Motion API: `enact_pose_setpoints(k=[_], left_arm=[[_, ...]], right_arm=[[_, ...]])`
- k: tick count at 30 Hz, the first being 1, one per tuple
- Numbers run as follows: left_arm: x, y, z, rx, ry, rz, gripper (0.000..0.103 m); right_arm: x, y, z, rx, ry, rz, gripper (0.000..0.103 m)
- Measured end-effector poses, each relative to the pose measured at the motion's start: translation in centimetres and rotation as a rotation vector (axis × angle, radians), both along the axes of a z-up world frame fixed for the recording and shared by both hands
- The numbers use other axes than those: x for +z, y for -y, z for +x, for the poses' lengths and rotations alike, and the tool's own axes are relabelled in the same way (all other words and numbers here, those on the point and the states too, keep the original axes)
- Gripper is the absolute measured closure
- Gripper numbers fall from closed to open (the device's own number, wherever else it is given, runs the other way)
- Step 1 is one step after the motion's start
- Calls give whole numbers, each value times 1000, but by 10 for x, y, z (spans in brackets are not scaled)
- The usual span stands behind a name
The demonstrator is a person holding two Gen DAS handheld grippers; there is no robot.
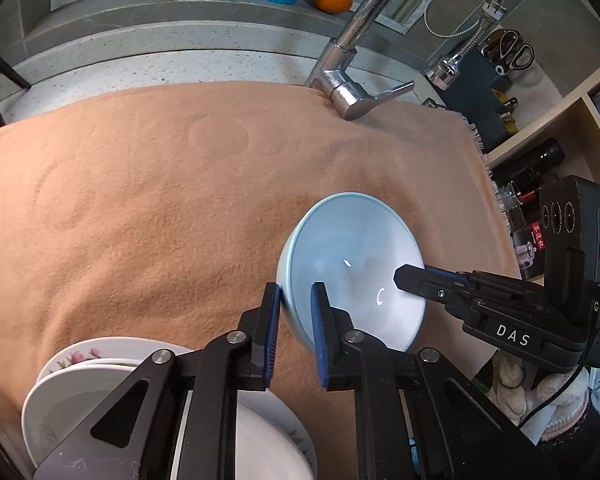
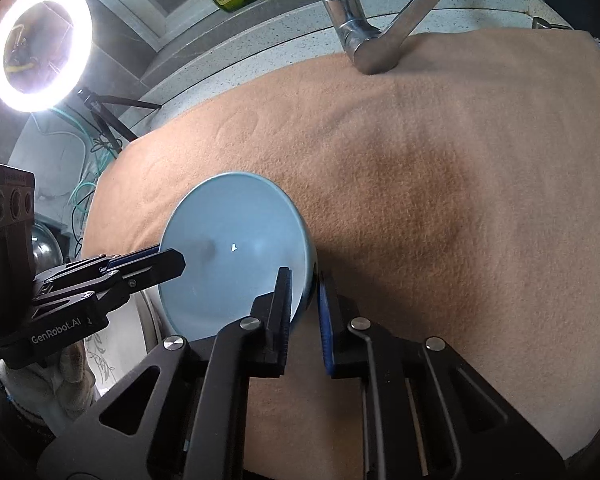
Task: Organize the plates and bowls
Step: 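Close both grippers on the pale blue bowl rim, then lift the pale blue bowl with both grippers and lower it into the red bowl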
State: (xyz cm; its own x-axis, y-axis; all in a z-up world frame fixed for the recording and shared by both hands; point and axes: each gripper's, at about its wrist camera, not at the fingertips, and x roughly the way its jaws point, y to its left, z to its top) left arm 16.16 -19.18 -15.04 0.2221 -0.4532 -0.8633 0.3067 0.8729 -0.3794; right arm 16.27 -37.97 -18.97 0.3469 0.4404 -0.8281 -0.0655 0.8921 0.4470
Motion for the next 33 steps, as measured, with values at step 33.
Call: enact_pose_setpoints(k=[33], left_arm=[[46, -54, -18, 76, 70, -66, 91]], right_arm=[[62, -43, -5, 39, 86, -7, 92]])
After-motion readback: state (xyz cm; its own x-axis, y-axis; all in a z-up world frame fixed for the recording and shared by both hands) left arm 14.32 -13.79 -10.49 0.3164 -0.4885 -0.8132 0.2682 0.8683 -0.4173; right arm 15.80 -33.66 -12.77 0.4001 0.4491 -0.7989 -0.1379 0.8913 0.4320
